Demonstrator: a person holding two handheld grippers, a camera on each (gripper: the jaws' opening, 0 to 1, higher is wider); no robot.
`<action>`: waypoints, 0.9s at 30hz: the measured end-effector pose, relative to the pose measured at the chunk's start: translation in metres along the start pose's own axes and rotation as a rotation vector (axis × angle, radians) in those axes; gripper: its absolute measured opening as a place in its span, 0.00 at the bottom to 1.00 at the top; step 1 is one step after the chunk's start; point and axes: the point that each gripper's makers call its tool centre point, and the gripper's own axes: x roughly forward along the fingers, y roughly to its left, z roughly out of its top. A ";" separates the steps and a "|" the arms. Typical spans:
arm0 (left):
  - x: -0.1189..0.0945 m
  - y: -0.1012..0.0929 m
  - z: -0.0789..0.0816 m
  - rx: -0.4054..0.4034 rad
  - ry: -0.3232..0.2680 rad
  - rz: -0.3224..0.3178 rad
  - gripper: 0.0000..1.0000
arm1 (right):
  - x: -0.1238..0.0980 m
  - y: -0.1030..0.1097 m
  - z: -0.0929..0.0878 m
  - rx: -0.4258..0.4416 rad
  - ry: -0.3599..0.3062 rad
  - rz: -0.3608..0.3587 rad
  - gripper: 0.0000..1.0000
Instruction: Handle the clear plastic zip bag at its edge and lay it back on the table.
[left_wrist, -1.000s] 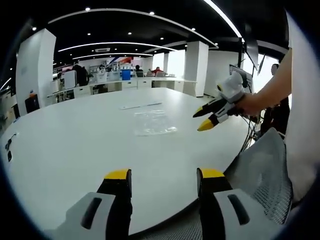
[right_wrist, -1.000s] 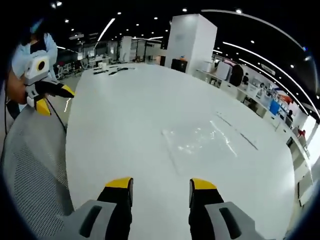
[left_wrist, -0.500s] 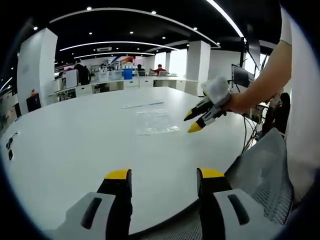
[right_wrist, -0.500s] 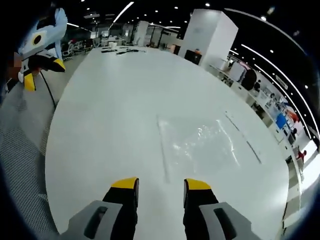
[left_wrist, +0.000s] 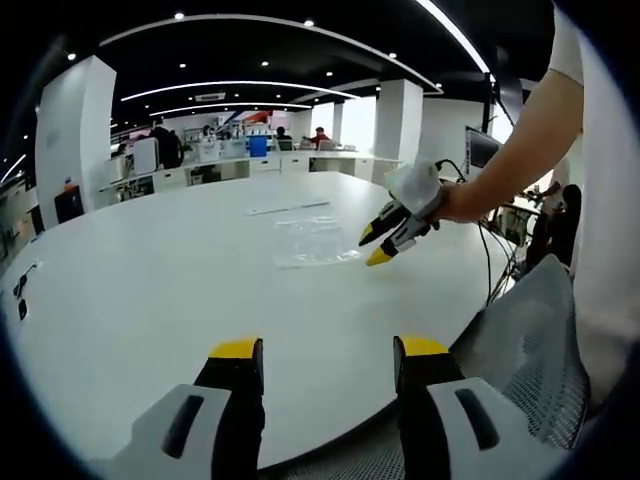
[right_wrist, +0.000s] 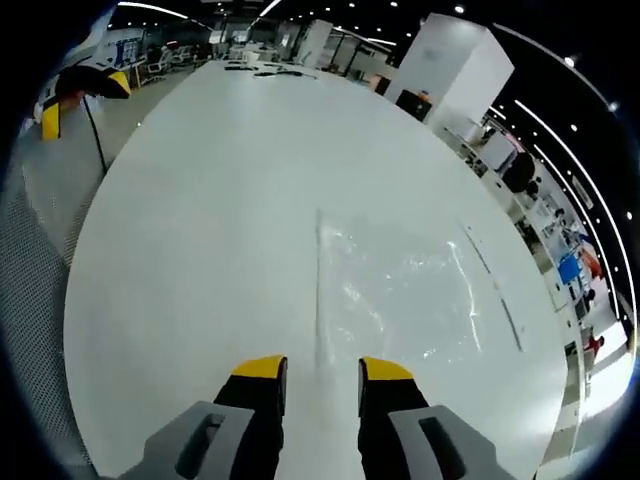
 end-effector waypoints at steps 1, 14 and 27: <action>0.000 0.000 0.000 0.000 0.001 0.000 0.50 | 0.001 -0.001 0.000 -0.002 0.002 0.002 0.25; 0.001 0.003 -0.002 -0.003 0.002 0.008 0.50 | 0.015 -0.009 -0.004 -0.058 0.047 0.018 0.15; 0.002 0.006 -0.004 -0.007 0.003 0.014 0.50 | 0.021 -0.010 -0.008 -0.061 0.067 0.023 0.09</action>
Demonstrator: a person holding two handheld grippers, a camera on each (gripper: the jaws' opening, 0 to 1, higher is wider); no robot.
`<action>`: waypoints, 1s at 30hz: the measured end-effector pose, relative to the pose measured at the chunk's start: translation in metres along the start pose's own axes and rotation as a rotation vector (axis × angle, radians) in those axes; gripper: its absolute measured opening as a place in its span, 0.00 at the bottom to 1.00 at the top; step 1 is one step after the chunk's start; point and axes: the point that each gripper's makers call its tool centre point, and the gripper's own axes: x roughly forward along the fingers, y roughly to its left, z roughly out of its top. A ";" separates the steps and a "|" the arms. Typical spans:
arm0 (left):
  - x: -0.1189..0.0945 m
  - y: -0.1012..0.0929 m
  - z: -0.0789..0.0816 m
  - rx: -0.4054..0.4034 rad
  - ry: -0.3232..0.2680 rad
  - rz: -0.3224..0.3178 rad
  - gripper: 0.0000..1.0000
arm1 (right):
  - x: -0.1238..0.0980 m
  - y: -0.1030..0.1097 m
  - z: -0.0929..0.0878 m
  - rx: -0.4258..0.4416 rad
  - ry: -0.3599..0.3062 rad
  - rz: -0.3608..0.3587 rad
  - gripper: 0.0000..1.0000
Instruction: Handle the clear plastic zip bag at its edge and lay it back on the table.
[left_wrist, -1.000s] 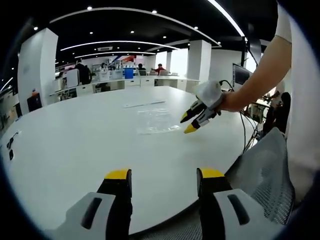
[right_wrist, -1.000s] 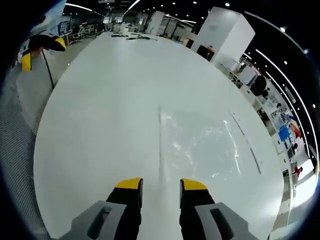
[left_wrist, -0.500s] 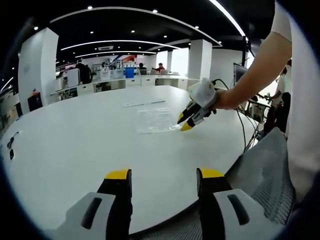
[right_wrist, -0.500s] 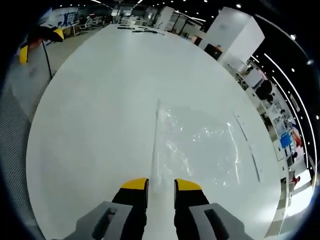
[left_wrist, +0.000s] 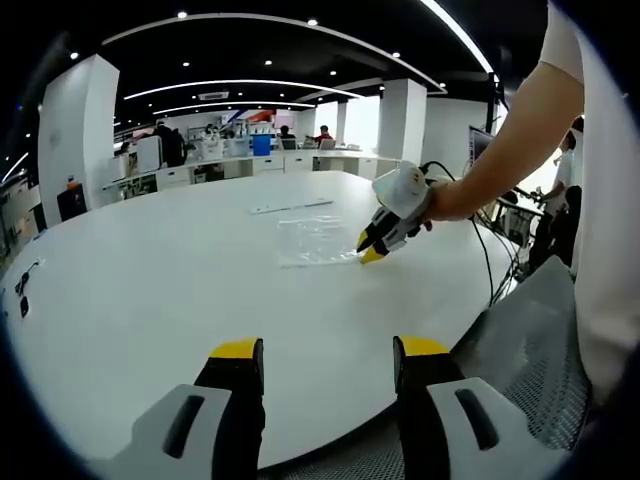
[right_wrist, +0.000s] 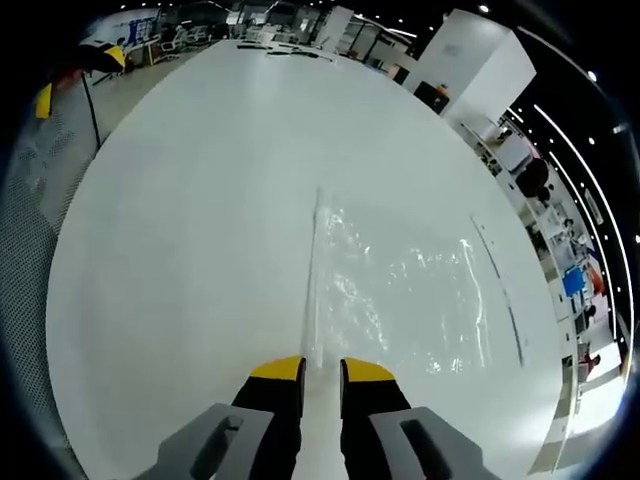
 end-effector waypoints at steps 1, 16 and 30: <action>0.000 0.000 0.000 0.000 0.000 0.000 0.50 | 0.000 0.001 0.000 0.001 0.001 0.007 0.08; 0.001 -0.003 0.002 0.000 0.002 -0.003 0.50 | 0.001 0.004 -0.003 0.019 0.009 0.028 0.00; 0.000 -0.004 0.002 0.004 0.004 -0.012 0.50 | -0.022 -0.001 0.005 0.033 -0.039 0.012 0.00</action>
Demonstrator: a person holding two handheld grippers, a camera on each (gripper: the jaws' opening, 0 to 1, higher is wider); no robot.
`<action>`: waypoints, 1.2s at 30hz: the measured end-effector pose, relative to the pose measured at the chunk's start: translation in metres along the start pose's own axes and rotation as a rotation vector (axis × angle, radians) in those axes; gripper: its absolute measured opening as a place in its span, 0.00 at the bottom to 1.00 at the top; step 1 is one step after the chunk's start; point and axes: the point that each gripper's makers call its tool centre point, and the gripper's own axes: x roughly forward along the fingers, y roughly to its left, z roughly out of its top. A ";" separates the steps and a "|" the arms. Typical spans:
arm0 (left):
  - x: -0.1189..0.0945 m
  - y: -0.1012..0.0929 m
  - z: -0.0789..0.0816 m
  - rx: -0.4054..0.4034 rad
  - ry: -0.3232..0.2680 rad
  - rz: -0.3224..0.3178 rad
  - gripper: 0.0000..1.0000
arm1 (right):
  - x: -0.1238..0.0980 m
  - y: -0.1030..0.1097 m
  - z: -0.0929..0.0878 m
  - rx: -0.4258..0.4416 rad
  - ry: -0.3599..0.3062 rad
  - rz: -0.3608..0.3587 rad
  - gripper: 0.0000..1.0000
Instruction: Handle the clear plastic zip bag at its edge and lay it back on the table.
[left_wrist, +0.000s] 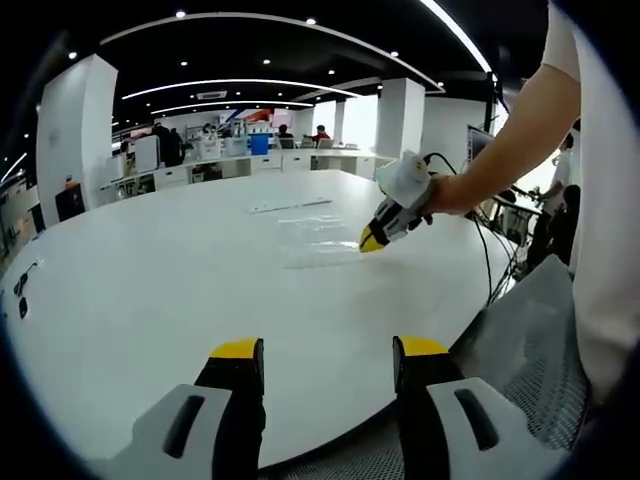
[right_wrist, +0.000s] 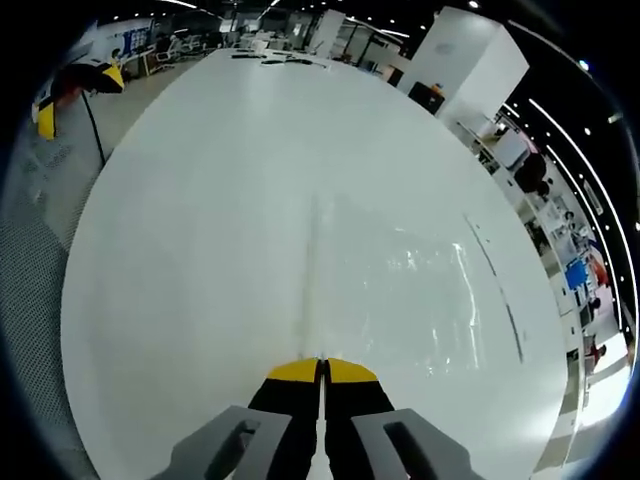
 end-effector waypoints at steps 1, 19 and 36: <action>0.000 0.000 0.000 0.000 0.001 -0.001 0.50 | -0.002 0.000 0.001 -0.003 -0.005 -0.002 0.00; -0.004 -0.005 0.001 -0.017 0.018 -0.044 0.48 | -0.065 -0.005 0.024 -0.112 -0.092 -0.057 0.00; -0.006 -0.017 0.021 0.003 0.021 -0.121 0.44 | -0.130 -0.003 0.048 -0.184 -0.168 -0.106 0.00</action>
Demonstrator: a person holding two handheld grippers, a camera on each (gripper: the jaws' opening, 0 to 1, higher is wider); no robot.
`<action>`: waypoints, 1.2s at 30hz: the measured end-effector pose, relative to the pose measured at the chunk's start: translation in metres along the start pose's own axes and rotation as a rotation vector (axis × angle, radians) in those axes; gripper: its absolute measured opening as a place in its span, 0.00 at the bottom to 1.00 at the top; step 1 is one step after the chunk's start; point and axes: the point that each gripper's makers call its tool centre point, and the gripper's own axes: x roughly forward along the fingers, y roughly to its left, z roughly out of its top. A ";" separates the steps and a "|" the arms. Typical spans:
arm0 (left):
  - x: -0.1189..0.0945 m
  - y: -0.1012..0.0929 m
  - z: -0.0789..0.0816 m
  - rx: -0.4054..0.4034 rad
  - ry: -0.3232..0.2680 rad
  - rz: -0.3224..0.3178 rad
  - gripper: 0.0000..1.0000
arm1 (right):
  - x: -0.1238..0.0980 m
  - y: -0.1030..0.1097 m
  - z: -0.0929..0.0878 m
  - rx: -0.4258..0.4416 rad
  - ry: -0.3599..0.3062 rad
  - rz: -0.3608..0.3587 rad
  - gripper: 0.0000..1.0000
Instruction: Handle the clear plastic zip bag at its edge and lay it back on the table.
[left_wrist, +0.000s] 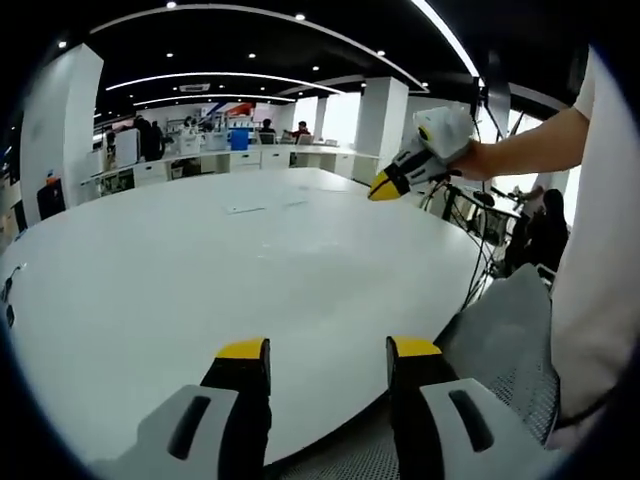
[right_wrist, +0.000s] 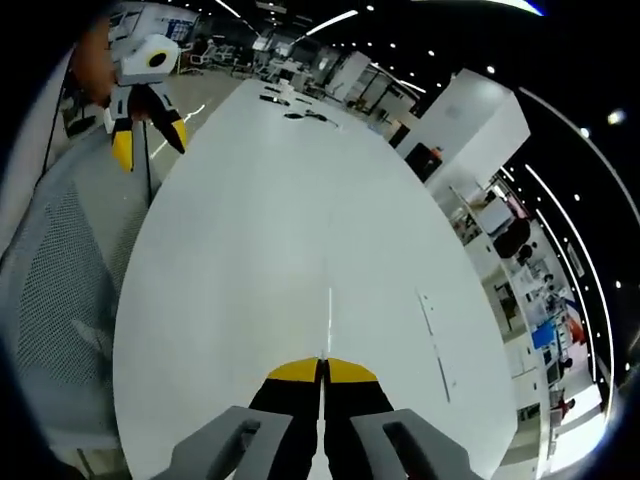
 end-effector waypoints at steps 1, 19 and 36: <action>0.001 -0.002 0.003 0.007 -0.003 -0.006 0.44 | -0.001 0.000 0.001 -0.002 -0.001 -0.001 0.00; 0.001 -0.019 0.083 0.151 -0.095 -0.110 0.36 | -0.068 -0.004 0.025 -0.050 -0.085 -0.045 0.00; 0.001 -0.024 0.164 0.291 -0.192 -0.169 0.29 | -0.111 0.000 0.052 -0.075 -0.134 -0.012 0.00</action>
